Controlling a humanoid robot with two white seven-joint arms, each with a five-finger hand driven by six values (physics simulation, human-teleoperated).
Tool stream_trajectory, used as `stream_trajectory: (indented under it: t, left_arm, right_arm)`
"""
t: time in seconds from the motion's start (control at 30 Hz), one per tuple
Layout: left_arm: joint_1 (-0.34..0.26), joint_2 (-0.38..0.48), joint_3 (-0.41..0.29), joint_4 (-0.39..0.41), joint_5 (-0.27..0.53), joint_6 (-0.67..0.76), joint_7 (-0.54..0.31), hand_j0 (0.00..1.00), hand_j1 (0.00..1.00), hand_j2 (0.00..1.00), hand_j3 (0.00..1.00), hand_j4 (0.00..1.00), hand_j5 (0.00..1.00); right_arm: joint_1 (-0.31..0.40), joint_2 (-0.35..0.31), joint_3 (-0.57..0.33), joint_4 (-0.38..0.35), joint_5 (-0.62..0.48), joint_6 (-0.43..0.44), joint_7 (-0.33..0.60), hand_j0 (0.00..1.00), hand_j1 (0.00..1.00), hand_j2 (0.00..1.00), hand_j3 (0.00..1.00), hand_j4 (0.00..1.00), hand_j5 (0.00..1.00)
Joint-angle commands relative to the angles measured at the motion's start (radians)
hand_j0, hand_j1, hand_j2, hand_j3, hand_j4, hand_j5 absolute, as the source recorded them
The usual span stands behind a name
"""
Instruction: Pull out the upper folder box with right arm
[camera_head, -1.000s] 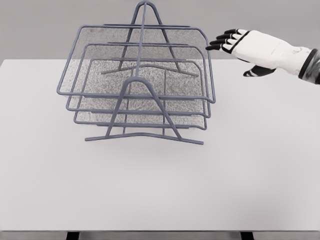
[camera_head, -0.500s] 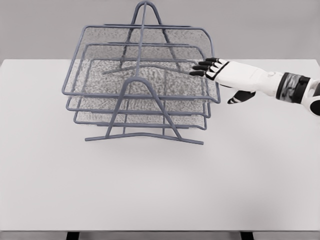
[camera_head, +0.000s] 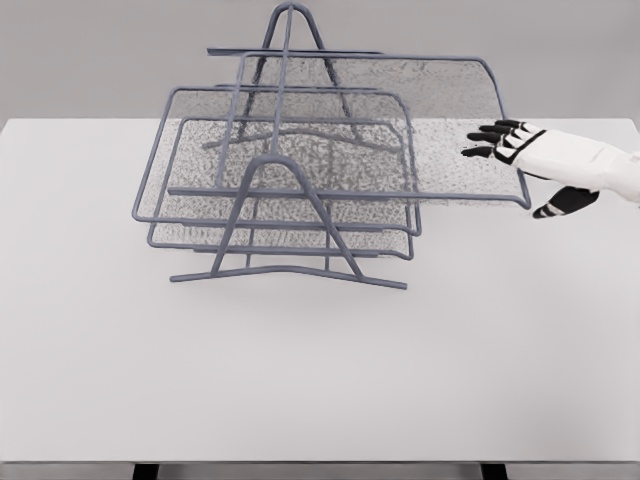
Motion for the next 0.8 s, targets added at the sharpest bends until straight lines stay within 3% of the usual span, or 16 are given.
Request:
stream_trajectory:
  t: [0.0, 0.07, 0.2, 0.47, 0.5, 0.6, 0.7, 0.73, 0.77]
  left_arm:
    - [0.002, 0.0, 0.0, 0.001, 0.0, 0.0, 0.0, 1.0, 1.0, 1.0, 1.0, 1.0, 1.0]
    - [0.002, 0.0, 0.0, 0.001, 0.0, 0.0, 0.0, 1.0, 1.0, 1.0, 1.0, 1.0, 1.0]
    - [0.002, 0.0, -0.002, 0.001, 0.0, 0.0, 0.0, 1.0, 1.0, 1.0, 1.0, 1.0, 1.0]
    - [0.002, 0.0, 0.0, 0.001, 0.0, 0.0, -0.002, 1.0, 1.0, 1.0, 1.0, 1.0, 1.0]
    - [0.002, 0.0, 0.0, 0.001, 0.0, 0.0, -0.002, 1.0, 1.0, 1.0, 1.0, 1.0, 1.0]
    - [0.002, 0.0, 0.0, 0.001, 0.0, 0.0, -0.002, 1.0, 1.0, 1.0, 1.0, 1.0, 1.0]
    - [0.002, 0.0, 0.0, 0.001, 0.0, 0.0, -0.002, 1.0, 1.0, 1.0, 1.0, 1.0, 1.0]
    - [0.002, 0.0, 0.0, 0.001, 0.0, 0.0, 0.0, 1.0, 1.0, 1.0, 1.0, 1.0, 1.0]
    - [0.002, 0.0, 0.0, 0.001, 0.0, 0.0, -0.002, 1.0, 1.0, 1.0, 1.0, 1.0, 1.0]
  right_arm:
    - [0.008, -0.033, -0.043, 0.031, 0.223, -0.04, 0.023, 1.0, 1.0, 1.0, 1.0, 1.0, 1.0]
    - [0.052, -0.056, -0.097, 0.033, 0.221, -0.04, 0.023, 1.0, 1.0, 1.0, 1.0, 1.0, 1.0]
    - [0.055, -0.102, -0.113, 0.088, 0.186, -0.04, 0.023, 1.0, 1.0, 1.0, 1.0, 1.0, 1.0]
    - [0.068, -0.159, -0.184, 0.094, 0.178, -0.04, 0.023, 1.0, 1.0, 1.0, 1.0, 1.0, 1.0]
    - [0.068, -0.161, -0.199, 0.091, 0.105, -0.04, 0.023, 1.0, 1.0, 1.0, 1.0, 1.0, 1.0]
    - [0.052, -0.158, -0.241, 0.03, -0.073, -0.04, 0.023, 1.0, 1.0, 1.0, 1.0, 1.0, 1.0]
    - [0.023, -0.19, -0.232, -0.167, -0.167, -0.04, 0.023, 1.0, 1.0, 1.0, 1.0, 1.0, 1.0]
    - [0.022, -0.185, -0.206, -0.214, -0.185, -0.04, 0.023, 1.0, 1.0, 1.0, 1.0, 1.0, 1.0]
    - [0.02, -0.181, -0.164, -0.218, -0.21, -0.04, 0.023, 1.0, 1.0, 1.0, 1.0, 1.0, 1.0]
